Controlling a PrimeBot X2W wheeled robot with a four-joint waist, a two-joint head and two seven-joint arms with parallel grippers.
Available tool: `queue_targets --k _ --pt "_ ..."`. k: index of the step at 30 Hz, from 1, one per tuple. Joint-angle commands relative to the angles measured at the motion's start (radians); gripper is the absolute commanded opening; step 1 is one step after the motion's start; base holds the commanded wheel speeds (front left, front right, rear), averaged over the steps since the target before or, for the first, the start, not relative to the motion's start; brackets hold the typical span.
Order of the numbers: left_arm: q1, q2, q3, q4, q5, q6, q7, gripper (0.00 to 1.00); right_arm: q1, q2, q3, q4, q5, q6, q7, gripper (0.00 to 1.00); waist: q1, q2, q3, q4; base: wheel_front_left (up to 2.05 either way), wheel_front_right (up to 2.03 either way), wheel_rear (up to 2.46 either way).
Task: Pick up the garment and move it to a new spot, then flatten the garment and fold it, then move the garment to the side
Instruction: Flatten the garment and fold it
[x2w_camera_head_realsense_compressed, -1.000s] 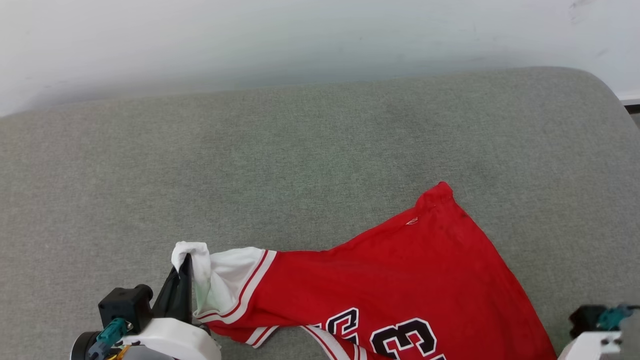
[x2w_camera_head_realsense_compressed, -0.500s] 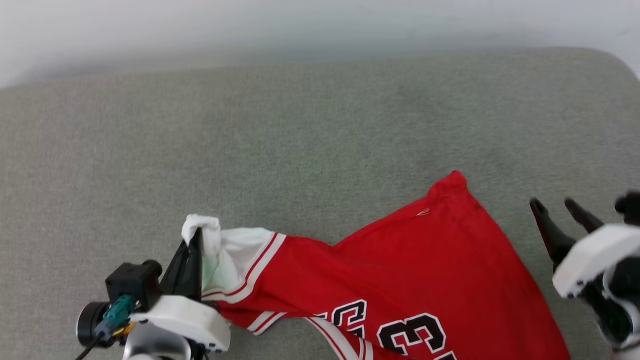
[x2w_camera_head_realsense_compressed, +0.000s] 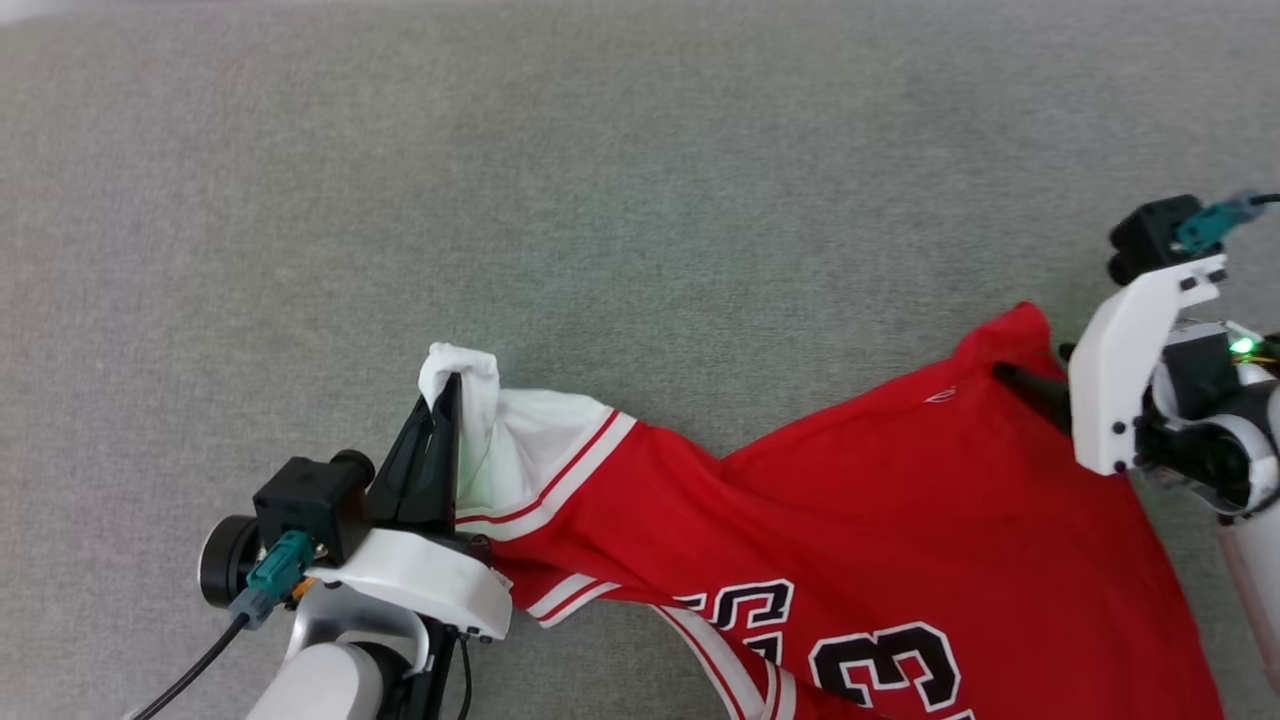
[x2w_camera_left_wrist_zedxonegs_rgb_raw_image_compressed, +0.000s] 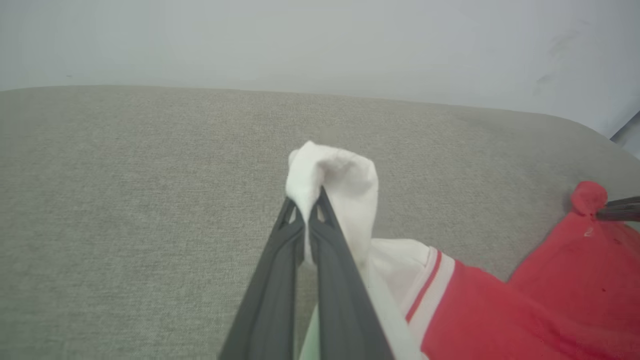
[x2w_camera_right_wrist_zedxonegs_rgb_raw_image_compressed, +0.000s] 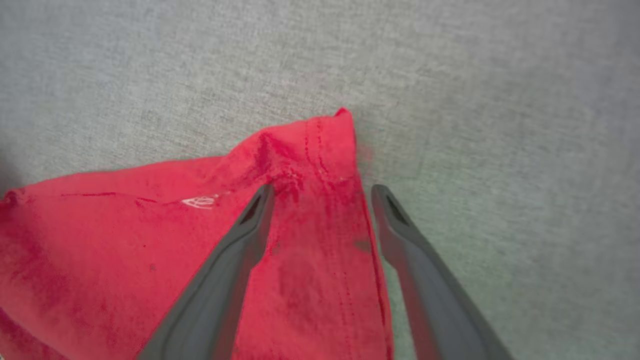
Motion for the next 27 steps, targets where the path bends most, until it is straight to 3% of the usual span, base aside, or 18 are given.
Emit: queue_targets --k 1,8,9,10,18,27 --pt "-0.012 -0.002 0.001 0.004 0.000 -0.002 -0.006 0.00 -0.012 -0.001 0.011 0.013 0.004 0.000 0.008 1.00 -0.0001 0.0000 0.018 0.017 0.00 0.00 0.00" --pt "-0.034 -0.019 -0.015 0.034 -0.006 -0.016 -0.021 0.00 -0.024 -0.008 0.095 0.128 0.059 0.000 0.039 1.00 -0.0001 0.0000 0.034 0.049 0.00 0.00 0.00" --pt "-0.036 -0.021 -0.015 0.038 -0.008 -0.017 -0.023 0.00 -0.023 -0.010 0.102 0.143 0.068 -0.001 0.043 0.38 -0.0001 0.0000 0.035 0.052 0.00 0.00 0.00" --pt "-0.037 -0.023 -0.015 0.041 -0.010 -0.018 -0.026 0.00 -0.020 -0.011 0.110 0.155 0.073 -0.001 0.047 0.00 -0.0001 0.0000 0.033 0.053 0.00 0.00 0.00" --pt "-0.019 -0.016 -0.009 0.082 -0.029 -0.026 -0.037 0.00 -0.048 -0.027 0.158 0.178 0.118 0.000 0.017 0.00 -0.0001 0.0000 -0.042 0.032 0.00 0.00 0.00" --pt "-0.120 0.015 0.030 0.147 -0.068 -0.075 -0.022 0.00 -0.121 -0.042 0.150 0.178 0.062 0.000 -0.157 0.00 -0.0001 0.0000 -0.181 -0.022 0.00 0.00 0.00"
